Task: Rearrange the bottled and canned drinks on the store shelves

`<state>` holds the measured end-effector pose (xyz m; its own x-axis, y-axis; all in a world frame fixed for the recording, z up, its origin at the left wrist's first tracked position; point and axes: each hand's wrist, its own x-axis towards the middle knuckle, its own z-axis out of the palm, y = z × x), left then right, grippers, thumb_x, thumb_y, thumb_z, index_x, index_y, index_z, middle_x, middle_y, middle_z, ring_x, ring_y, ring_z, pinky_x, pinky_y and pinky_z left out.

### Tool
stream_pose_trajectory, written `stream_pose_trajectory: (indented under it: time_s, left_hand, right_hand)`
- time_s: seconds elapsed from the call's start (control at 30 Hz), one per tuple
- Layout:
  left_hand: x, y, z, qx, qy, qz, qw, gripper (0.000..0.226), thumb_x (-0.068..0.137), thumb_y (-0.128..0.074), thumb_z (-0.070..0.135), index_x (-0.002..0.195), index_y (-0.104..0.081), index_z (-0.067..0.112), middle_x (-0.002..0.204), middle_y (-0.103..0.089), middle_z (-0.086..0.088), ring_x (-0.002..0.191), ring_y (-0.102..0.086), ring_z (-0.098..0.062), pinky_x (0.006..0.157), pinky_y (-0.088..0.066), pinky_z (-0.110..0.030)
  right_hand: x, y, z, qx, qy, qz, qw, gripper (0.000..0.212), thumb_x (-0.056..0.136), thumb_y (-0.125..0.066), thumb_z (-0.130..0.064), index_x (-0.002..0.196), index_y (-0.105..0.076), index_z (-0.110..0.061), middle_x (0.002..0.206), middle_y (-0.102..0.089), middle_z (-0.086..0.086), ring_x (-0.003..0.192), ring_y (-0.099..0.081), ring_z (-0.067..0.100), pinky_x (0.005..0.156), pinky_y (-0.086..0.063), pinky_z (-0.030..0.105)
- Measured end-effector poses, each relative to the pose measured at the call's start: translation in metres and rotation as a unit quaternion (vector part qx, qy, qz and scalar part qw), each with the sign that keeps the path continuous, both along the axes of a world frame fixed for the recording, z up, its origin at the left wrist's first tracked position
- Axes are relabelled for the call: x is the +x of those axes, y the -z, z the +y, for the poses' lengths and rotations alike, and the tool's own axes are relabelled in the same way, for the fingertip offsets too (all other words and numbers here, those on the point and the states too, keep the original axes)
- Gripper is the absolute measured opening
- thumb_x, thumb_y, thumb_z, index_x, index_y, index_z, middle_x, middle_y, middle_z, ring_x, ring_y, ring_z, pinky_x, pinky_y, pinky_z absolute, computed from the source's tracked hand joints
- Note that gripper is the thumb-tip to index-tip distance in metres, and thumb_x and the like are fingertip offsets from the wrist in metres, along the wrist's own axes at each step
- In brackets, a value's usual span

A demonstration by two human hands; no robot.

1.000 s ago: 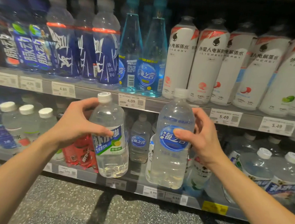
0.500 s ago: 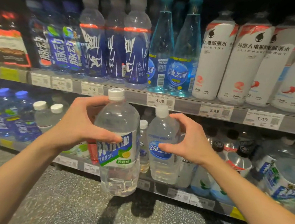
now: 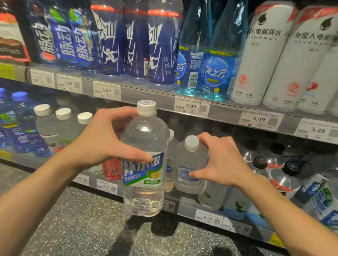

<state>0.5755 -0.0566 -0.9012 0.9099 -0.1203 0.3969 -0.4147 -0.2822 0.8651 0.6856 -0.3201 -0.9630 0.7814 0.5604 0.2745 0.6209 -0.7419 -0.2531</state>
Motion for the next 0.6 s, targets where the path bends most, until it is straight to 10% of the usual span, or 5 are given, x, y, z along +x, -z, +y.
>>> stream_pose_trajectory:
  time_s: [0.13,0.37,0.6]
  left_hand:
    - [0.005,0.007,-0.004,0.006,0.002,0.009,1.000,0.071,0.042,-0.094,0.022,0.111,-0.074,0.021,0.105,-0.077,-0.004,0.097,-0.073,-0.014,0.081,-0.056,-0.025]
    - [0.012,0.011,-0.013,0.018,0.010,0.010,1.000,0.070,0.045,-0.095,0.022,0.112,-0.073,0.021,0.105,-0.077,-0.002,0.098,-0.073,-0.013,0.079,-0.055,-0.023]
    - [0.014,0.010,-0.022,0.019,0.010,0.008,1.000,0.071,0.044,-0.095,0.022,0.112,-0.073,0.021,0.106,-0.077,-0.001,0.099,-0.073,-0.013,0.080,-0.056,-0.022]
  right_hand:
    - [0.004,0.008,-0.002,-0.100,0.025,-0.062,0.993,0.086,0.058,-0.077,-0.076,0.127,-0.060,-0.027,0.133,-0.055,-0.015,0.120,-0.047,0.010,0.104,-0.017,0.034]
    - [-0.003,0.012,0.002,-0.187,0.075,-0.071,0.977,0.080,0.057,-0.066,-0.087,0.115,-0.066,-0.032,0.111,-0.066,-0.014,0.123,-0.038,0.017,0.109,-0.009,0.054]
    - [-0.004,0.003,0.015,-0.169,0.114,0.003,0.979,0.097,0.067,-0.081,-0.065,0.137,-0.033,-0.018,0.118,-0.059,0.006,0.131,-0.041,0.023,0.114,-0.007,0.066]
